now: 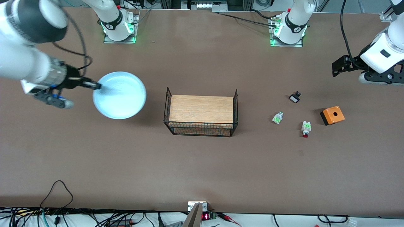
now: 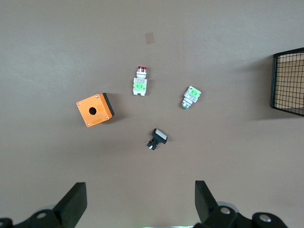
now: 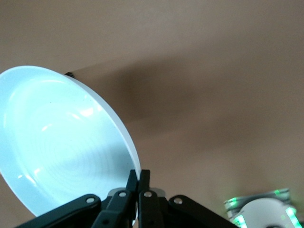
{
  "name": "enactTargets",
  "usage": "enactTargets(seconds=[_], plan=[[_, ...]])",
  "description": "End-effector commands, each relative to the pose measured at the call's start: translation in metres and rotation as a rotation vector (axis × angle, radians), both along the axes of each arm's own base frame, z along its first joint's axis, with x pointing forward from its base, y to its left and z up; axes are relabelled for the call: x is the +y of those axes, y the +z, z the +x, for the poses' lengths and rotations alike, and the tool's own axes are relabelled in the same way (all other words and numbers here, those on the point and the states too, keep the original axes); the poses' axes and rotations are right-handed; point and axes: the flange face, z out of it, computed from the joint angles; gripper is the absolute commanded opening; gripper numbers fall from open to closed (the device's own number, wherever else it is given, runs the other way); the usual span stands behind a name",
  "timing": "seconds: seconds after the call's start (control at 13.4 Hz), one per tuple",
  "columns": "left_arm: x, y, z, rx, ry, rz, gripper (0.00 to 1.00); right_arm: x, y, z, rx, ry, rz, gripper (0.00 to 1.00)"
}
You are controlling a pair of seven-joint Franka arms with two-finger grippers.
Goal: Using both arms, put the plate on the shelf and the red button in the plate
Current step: 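Grasp the plate rim with the right gripper and lift it, then carry the plate with the right gripper onto the wooden box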
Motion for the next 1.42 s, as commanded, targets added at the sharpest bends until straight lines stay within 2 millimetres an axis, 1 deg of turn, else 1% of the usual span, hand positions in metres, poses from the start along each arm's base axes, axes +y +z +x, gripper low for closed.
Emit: enactTargets(seconds=[0.0,0.15,0.3,0.45,0.52,0.67,0.82,0.89,1.04,1.19,1.27,1.34], plan=[[-0.001,0.006,0.005,-0.001,-0.014,0.018,1.0,0.063,0.009,-0.014,0.056,-0.132,-0.005,0.0],[-0.002,0.006,0.004,-0.001,-0.013,0.017,1.0,0.115,0.001,-0.029,0.081,-0.193,-0.036,0.0],[-0.002,0.005,0.005,0.0,-0.011,0.015,1.0,0.155,-0.002,-0.036,0.047,-0.266,-0.031,0.0],[-0.002,0.005,0.005,0.0,-0.011,0.015,1.0,0.199,-0.018,-0.05,0.054,-0.3,-0.051,0.0],[-0.002,0.006,0.005,-0.001,-0.01,0.015,1.0,0.217,-0.023,-0.054,0.036,-0.321,-0.044,0.0],[-0.002,0.005,0.005,0.0,-0.01,0.015,1.0,0.242,-0.034,-0.054,0.004,-0.359,-0.018,0.0],[-0.002,0.005,0.005,0.002,-0.01,0.015,1.0,0.256,-0.049,-0.052,-0.005,-0.381,-0.012,0.0],[0.0,0.005,0.005,0.002,-0.008,0.015,1.0,0.261,-0.059,-0.052,0.0,-0.38,-0.018,0.0],[0.001,0.005,0.005,0.002,-0.01,0.015,1.0,0.264,-0.071,-0.052,0.011,-0.374,-0.03,0.0],[0.001,0.005,0.005,0.002,-0.01,0.015,1.0,0.264,-0.078,-0.05,0.017,-0.368,-0.036,0.0],[0.001,0.005,0.005,0.002,-0.008,0.015,1.0,0.265,-0.092,-0.048,0.031,-0.368,-0.05,0.0],[0.0,0.005,0.005,0.0,-0.008,0.015,1.0,0.266,-0.1,-0.047,0.035,-0.371,-0.059,0.0]])
